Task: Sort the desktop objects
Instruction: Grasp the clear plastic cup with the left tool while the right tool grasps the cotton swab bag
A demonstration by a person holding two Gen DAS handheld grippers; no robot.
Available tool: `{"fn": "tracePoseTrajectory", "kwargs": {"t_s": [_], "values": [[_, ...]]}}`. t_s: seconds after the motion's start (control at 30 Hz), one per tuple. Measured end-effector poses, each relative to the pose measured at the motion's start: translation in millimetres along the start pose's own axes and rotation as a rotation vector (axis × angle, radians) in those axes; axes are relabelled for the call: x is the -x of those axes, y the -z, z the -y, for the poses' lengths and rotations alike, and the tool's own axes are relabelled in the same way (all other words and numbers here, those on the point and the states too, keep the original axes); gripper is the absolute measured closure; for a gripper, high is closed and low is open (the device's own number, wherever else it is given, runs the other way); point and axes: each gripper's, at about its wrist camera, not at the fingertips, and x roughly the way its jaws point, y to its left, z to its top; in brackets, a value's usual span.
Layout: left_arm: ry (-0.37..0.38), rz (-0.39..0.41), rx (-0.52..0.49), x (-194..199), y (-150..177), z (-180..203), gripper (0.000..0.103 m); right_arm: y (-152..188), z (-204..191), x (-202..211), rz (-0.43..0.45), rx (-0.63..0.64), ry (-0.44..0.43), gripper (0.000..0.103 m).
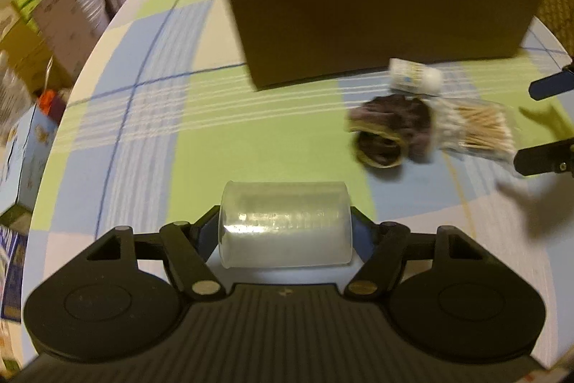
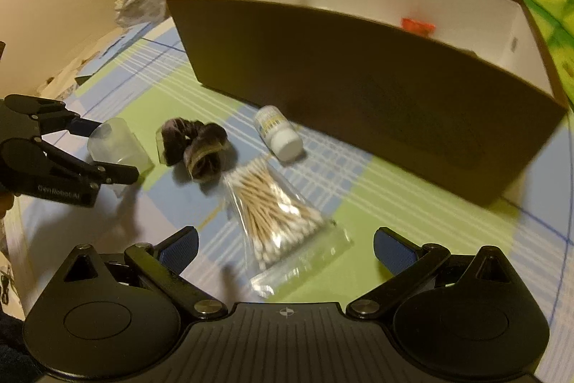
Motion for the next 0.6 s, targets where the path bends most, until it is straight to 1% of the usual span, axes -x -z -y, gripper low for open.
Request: {"fn": "tracePoseTrajectory", "kwargs": {"t_s": [0.13,0.23,0.27,0.3,0.33,0.37,0.4,0.43,0.47,0.53,0.57,0.6], "values": [[-0.005,-0.011,0.052,2.9,2.4,-12.6,0.034,-9.5,-3.8,-13.0,-0.004,0.051,-0.026,0.002],[-0.014,-0.014,0.063,4.1,4.6,-15.7,0.034,-14.2,-6.8,-22.7,0.009,0.096,-0.032,0.003],[-0.017,-0.015,0.065,4.6,5.0,-16.3,0.034,-15.3,-7.9,-26.6,0.007,0.112,-0.038,0.009],[-0.019,-0.016,0.066,4.4,5.0,-16.7,0.034,-15.9,-8.8,-30.1,0.001,0.126,-0.044,0.02],[-0.021,-0.018,0.066,4.6,5.4,-17.0,0.034,-16.5,-9.3,-34.0,-0.007,0.134,-0.049,0.025],[-0.023,-0.019,0.066,4.1,5.6,-17.2,0.034,-16.6,-9.9,-37.8,-0.017,0.138,-0.052,0.033],[-0.024,-0.02,0.066,4.2,5.5,-17.2,0.034,-15.7,-10.6,-39.7,-0.022,0.141,-0.054,0.038],[-0.023,-0.019,0.065,4.2,5.5,-17.3,0.034,-14.4,-12.0,-40.2,-0.019,0.147,-0.047,0.04],[-0.023,-0.019,0.067,4.1,5.6,-17.2,0.034,-12.3,-14.2,-39.5,-0.012,0.154,-0.037,0.044],[-0.024,-0.019,0.066,3.9,5.6,-17.3,0.034,-7.7,-15.5,-36.6,-0.005,0.155,-0.025,0.055],[-0.025,-0.019,0.064,4.0,5.8,-17.4,0.034,-6.0,-16.0,-33.8,-0.004,0.15,-0.02,0.064],[-0.027,-0.02,0.062,4.1,6.0,-17.2,0.034,-4.1,-16.3,-31.1,-0.006,0.139,-0.016,0.07]]}}
